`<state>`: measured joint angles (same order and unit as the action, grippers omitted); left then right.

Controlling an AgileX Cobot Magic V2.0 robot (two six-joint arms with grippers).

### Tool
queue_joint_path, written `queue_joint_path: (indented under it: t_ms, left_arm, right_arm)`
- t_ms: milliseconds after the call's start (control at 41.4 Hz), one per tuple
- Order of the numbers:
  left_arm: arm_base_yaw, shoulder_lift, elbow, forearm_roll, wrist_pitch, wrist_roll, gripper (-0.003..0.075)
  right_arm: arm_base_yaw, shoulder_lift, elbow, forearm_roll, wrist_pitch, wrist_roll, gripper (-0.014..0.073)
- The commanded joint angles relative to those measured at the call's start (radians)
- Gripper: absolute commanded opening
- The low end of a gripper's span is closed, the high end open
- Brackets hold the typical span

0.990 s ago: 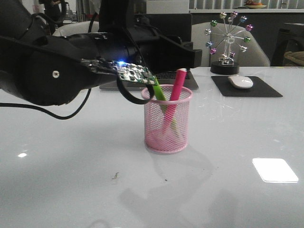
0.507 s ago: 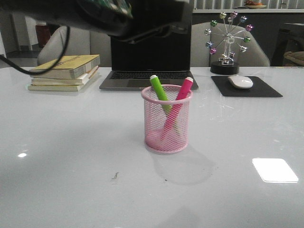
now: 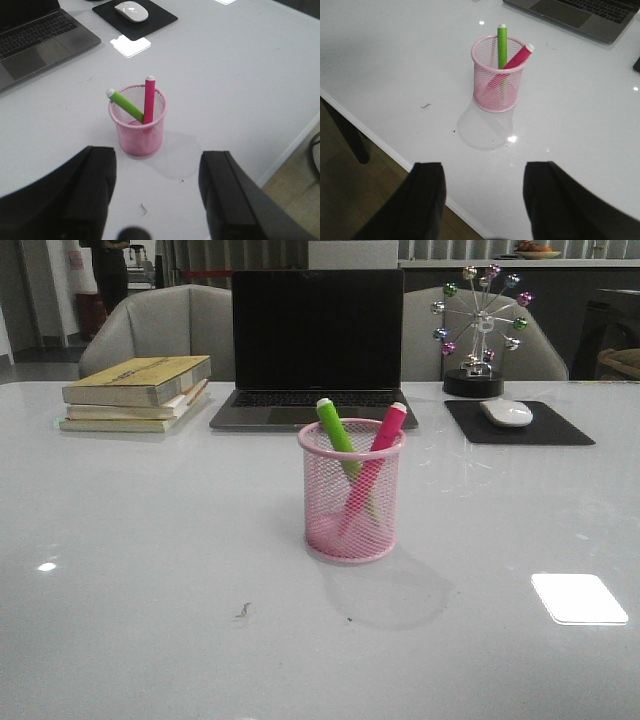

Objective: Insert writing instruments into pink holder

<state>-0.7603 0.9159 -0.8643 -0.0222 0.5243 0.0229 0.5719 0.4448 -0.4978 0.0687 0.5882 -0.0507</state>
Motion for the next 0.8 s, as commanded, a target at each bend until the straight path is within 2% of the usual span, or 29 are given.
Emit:
queue_joint_path:
  t_ms: [0, 193, 435, 773]
  left_arm:
    - [-0.008, -0.114, 0.021, 0.001, -0.003, 0.002, 0.0436]
    - [-0.008, -0.321, 0.134, 0.001, 0.100, 0.002, 0.0436]
    - [-0.008, -0.507, 0.253, 0.022, 0.133, 0.002, 0.0435]
    - [-0.008, -0.544, 0.300, 0.060, 0.165, -0.064, 0.0435]
  right_arm:
    - [-0.004, 0.004, -0.030, -0.002, -0.073, -0.009, 0.0467]
    - [-0.004, 0.004, -0.030, -0.002, -0.073, -0.009, 0.0467]
    - [-0.004, 0.004, -0.030, -0.002, -0.072, -0.009, 0.0467]
    - [-0.004, 0.004, -0.029, -0.014, -0.048, -0.009, 0.0467]
